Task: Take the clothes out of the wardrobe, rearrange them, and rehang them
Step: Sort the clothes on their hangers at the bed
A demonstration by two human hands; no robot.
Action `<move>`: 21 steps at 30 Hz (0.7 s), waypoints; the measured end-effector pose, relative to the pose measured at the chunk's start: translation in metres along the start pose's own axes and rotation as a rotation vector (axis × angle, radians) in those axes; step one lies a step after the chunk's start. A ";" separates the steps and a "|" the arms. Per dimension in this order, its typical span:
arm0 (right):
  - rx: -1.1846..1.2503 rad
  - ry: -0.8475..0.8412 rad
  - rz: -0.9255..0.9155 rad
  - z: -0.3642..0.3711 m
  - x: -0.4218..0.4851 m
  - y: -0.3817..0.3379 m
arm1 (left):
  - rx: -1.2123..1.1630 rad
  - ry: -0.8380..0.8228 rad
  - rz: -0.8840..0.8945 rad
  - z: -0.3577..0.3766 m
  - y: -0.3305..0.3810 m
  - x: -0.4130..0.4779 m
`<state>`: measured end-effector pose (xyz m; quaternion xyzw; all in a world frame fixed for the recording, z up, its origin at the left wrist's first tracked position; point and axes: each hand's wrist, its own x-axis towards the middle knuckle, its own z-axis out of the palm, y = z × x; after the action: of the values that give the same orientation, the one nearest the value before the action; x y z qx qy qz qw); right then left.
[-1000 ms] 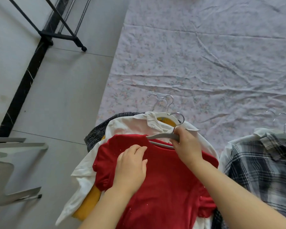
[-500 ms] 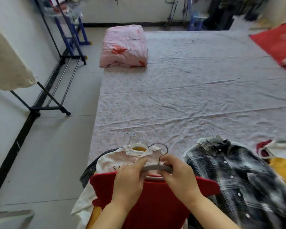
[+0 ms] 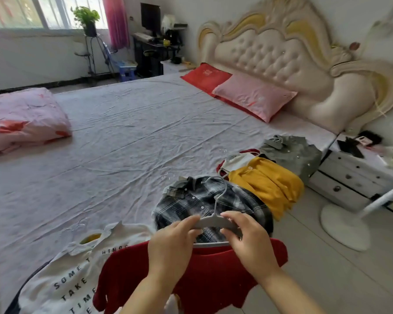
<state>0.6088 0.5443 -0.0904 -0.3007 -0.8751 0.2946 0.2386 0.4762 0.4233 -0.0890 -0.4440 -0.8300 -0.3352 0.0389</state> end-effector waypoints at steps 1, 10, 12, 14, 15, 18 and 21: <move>-0.022 0.031 0.008 -0.017 -0.006 0.014 | -0.021 -0.008 0.013 0.011 0.019 0.003; -0.166 0.128 0.075 -0.178 -0.048 0.180 | -0.107 -0.128 0.063 0.144 0.207 0.018; -0.190 0.143 0.076 -0.212 -0.055 0.217 | -0.145 -0.154 0.032 0.173 0.248 0.018; -0.203 0.173 0.076 -0.242 -0.059 0.250 | -0.183 -0.187 -0.002 0.197 0.287 0.022; -0.207 0.190 0.080 -0.256 -0.060 0.264 | -0.195 -0.200 -0.005 0.209 0.304 0.023; -0.242 0.230 0.075 -0.287 -0.050 0.302 | -0.244 -0.213 -0.016 0.242 0.340 0.037; -0.265 0.260 0.062 -0.308 -0.028 0.338 | -0.264 -0.269 -0.032 0.273 0.364 0.061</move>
<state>0.9423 0.8586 -0.1009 -0.3918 -0.8584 0.1428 0.2988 0.7806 0.7672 -0.0880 -0.4727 -0.7836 -0.3793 -0.1362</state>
